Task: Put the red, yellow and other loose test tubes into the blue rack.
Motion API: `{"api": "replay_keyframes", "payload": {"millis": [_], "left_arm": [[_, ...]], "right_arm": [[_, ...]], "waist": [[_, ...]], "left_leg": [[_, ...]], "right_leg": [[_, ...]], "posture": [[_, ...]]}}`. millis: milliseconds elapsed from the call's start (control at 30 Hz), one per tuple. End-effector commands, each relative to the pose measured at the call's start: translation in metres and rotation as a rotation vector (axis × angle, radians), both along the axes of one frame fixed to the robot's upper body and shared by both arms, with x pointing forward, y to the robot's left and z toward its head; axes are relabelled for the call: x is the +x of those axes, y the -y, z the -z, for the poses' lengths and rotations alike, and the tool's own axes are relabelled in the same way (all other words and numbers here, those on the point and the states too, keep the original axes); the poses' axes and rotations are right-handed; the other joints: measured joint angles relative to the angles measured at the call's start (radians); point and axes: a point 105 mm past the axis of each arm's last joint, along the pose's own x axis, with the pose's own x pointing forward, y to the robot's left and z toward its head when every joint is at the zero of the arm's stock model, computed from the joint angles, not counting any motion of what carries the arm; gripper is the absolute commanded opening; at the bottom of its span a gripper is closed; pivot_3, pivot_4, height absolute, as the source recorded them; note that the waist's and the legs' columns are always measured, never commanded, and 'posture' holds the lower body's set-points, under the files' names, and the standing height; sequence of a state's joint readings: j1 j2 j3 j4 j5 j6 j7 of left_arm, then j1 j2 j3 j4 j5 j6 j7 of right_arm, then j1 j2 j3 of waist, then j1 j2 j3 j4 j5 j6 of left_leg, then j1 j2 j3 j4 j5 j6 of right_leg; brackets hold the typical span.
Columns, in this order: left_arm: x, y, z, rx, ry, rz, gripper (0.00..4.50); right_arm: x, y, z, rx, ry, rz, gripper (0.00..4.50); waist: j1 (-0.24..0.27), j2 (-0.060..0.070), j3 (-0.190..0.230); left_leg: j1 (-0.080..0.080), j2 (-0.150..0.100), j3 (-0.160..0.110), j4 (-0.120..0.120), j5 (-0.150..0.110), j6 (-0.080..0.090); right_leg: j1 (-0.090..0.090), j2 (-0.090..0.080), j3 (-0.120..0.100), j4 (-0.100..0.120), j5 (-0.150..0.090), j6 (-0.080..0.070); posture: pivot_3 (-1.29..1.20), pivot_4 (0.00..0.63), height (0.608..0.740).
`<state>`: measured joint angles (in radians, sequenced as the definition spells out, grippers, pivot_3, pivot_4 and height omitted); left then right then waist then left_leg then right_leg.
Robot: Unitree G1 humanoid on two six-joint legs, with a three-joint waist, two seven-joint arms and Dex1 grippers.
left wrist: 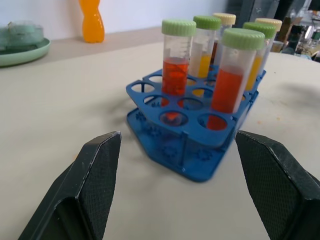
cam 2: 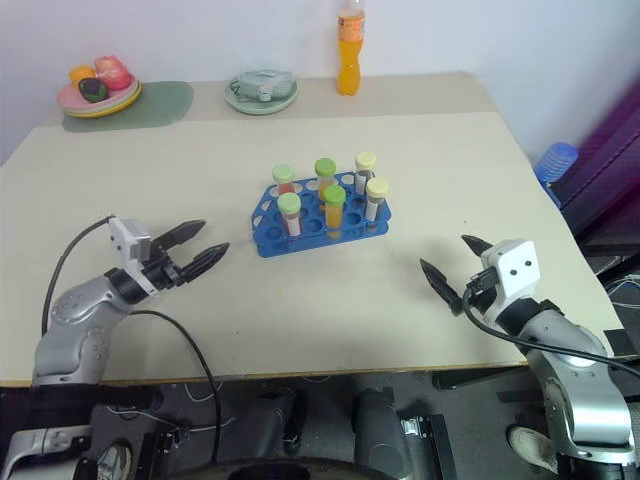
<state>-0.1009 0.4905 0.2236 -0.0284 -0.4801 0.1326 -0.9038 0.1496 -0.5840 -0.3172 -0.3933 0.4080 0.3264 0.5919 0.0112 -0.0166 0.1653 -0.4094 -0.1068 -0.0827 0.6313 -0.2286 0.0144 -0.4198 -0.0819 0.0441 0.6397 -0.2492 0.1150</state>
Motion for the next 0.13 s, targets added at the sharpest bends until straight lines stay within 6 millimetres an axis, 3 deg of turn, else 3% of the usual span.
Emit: {"api": "replay_keyframes", "payload": {"millis": [33,133], "left_arm": [[-0.0069,-0.0035,-0.0109,-0.011,0.033,-0.02,3.7],[-0.0137,-0.007,-0.0076,-0.007,0.017,-0.037,3.7]], "right_arm": [[0.0039,0.0003,-0.0095,0.006,0.042,-0.013,4.5],[0.0076,-0.0022,-0.009,0.012,0.042,-0.028,4.5]], "waist": [[0.001,0.0,0.0],[0.001,0.0,0.0]], "left_leg": [[0.0,0.0,0.0,0.0,0.0,0.0],[0.0,0.0,0.0,0.0,0.0,0.0]], "right_leg": [[0.0,0.0,0.0,0.0,0.0,0.0],[0.0,0.0,0.0,0.0,0.0,0.0]], "posture": [[0.0,0.15,0.74],[0.0,0.15,0.74]]}}
